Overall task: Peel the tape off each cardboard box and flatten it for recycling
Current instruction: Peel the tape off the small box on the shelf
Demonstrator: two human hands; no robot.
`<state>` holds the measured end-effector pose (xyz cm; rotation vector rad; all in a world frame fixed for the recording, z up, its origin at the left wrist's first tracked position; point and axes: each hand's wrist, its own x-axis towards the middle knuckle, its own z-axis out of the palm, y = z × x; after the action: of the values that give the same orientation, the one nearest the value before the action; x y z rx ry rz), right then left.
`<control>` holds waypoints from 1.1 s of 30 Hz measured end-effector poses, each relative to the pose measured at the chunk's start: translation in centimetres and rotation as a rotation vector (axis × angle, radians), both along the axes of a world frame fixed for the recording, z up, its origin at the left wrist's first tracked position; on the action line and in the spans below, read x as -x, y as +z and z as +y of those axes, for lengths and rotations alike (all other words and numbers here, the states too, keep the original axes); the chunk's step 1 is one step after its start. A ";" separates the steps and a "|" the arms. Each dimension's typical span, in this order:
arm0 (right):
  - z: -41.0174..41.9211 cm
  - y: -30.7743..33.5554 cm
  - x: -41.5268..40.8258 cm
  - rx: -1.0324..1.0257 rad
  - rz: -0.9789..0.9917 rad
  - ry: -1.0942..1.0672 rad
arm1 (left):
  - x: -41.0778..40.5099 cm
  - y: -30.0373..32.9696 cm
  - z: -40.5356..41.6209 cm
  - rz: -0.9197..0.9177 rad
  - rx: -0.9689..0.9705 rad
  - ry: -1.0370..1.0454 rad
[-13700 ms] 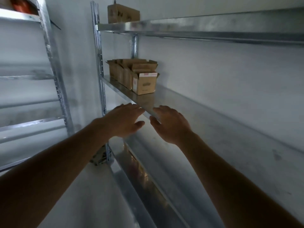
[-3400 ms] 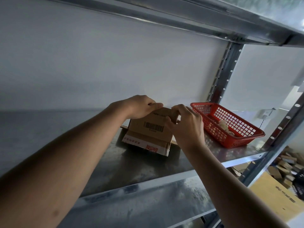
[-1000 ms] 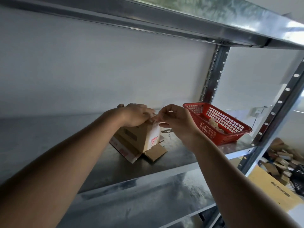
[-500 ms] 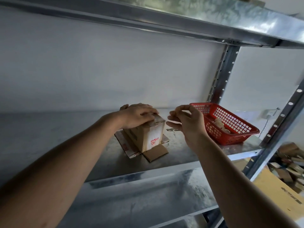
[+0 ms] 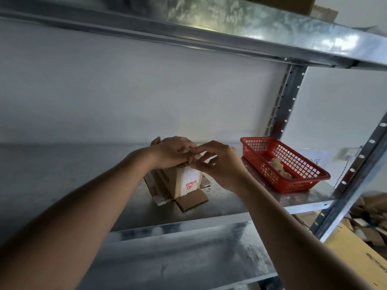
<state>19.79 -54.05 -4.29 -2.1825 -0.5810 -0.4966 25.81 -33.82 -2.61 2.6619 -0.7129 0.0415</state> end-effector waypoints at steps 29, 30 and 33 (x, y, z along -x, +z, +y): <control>-1.8 -1.8 -1.1 -0.358 0.149 -0.093 | 0.5 0.0 0.3 0.031 0.078 -0.017; -1.8 -2.0 -1.2 -0.336 0.137 -0.098 | 0.6 0.0 0.3 0.034 0.074 -0.016; -1.8 -2.4 -1.7 -0.271 0.170 -0.096 | 0.6 0.0 0.4 0.061 0.080 -0.026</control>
<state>21.46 -55.85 -6.68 -1.9746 -0.2991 -0.4089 25.26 -33.47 -2.60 2.5657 -0.7109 -0.0182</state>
